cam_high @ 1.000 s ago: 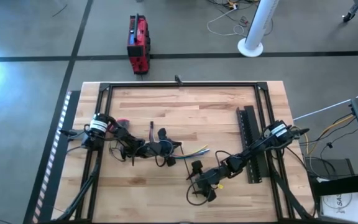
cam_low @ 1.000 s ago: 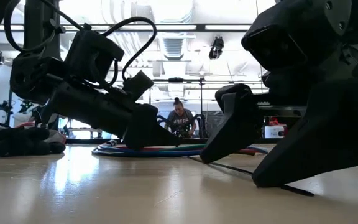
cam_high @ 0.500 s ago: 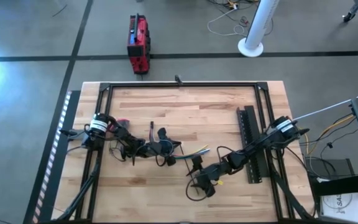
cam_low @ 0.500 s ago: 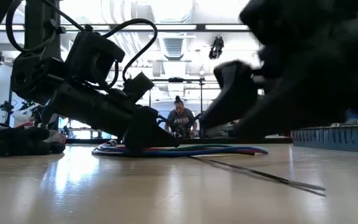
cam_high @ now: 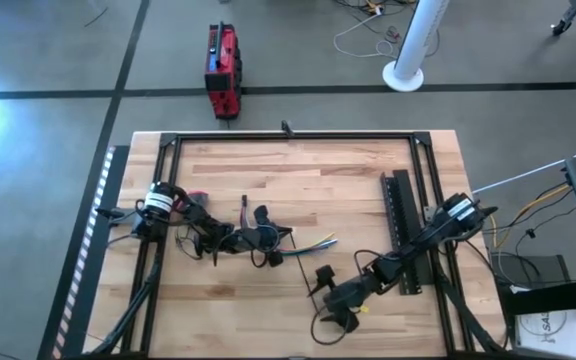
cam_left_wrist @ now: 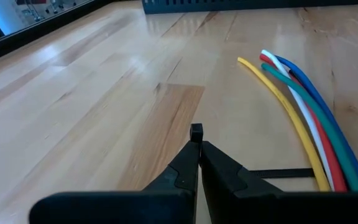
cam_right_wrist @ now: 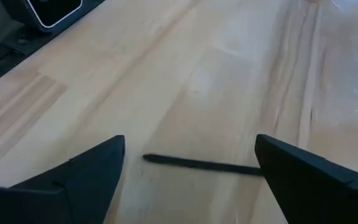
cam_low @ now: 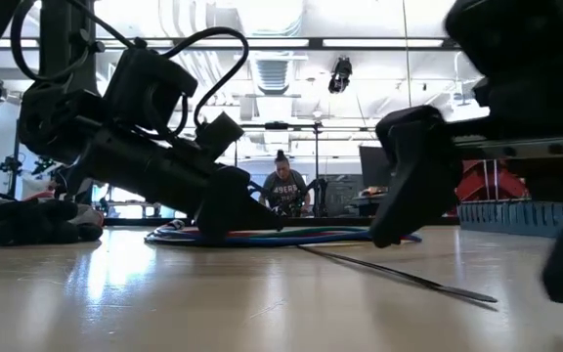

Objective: Ziptie cables
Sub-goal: Wrap the colored cable wires with the black zip tie

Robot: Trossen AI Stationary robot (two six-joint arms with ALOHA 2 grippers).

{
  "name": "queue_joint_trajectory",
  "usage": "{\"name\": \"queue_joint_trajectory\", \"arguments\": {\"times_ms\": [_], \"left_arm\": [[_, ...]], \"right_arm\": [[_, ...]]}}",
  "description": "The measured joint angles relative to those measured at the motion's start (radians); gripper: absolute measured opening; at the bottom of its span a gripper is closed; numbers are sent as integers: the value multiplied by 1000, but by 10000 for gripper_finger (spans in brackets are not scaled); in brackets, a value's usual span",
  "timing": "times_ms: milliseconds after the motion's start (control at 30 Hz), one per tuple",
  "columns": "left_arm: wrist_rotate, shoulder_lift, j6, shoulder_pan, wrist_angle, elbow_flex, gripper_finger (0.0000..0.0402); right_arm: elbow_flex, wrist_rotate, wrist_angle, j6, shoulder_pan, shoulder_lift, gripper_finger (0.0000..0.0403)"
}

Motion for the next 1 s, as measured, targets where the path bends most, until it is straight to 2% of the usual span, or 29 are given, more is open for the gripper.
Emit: {"name": "queue_joint_trajectory", "arguments": {"times_ms": [233, 500, 800, 1000], "left_arm": [[2, 0, 17, 0, 0, 10, 0], [1, 0, 11, 1, -16, 15, 0], [-3, 0, -27, 2, -47, 14, 0], [-3, 0, -27, 2, -51, 14, 0]], "right_arm": [[-13, 42, -32, -46, -3, 4, 338], [-16, 87, 88, -64, 22, 23, 337], [-15, 81, 275, -27, 6, 134, 337], [-12, 91, 227, -17, 2, 125, 337]]}}
